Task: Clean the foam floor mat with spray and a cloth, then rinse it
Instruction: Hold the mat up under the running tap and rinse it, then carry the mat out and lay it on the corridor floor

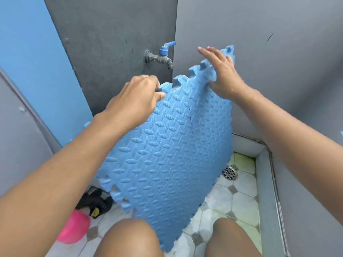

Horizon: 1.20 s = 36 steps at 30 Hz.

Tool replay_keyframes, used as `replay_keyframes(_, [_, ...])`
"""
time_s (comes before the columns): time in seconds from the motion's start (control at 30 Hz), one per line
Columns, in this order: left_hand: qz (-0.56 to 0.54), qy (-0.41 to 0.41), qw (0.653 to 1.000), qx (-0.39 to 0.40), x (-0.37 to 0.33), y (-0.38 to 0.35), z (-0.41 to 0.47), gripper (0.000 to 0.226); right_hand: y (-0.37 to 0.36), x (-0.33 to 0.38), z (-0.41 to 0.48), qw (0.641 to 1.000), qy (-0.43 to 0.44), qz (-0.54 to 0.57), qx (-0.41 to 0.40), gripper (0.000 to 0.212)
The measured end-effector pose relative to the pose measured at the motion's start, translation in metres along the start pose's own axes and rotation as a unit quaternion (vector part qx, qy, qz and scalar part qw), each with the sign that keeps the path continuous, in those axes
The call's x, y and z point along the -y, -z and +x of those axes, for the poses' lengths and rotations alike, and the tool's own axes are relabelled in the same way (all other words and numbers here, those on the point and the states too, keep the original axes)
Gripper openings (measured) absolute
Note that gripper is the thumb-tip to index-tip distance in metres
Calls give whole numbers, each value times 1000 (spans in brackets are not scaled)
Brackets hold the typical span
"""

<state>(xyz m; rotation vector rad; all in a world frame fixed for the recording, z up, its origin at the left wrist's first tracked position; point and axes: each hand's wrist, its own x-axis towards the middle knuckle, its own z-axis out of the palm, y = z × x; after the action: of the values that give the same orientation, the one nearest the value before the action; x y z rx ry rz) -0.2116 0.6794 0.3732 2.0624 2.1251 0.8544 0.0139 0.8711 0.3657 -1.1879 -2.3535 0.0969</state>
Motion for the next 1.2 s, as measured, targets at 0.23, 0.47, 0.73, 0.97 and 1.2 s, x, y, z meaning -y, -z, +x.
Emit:
replay_keyframes(0.23, [5, -47, 997, 56, -11, -10, -5, 23, 25, -15, 11, 974, 1, -136, 181, 50])
replay_keyframes(0.47, [50, 24, 975, 215, -30, 46, -32, 56, 101, -2, -40, 980, -2, -75, 186, 43])
replay_keyframes(0.73, [105, 108, 938, 311, -60, 146, -90, 48, 177, 68, -107, 952, -10, -54, 300, 36])
replay_keyframes(0.97, [52, 295, 914, 273, -74, 317, -229, 41, 252, 249, -117, 933, 85, -39, 347, 23])
replay_keyframes(1.2, [23, 481, 853, 203, -82, 468, -409, 37, 266, 462, -127, 867, 250, -32, 429, 22])
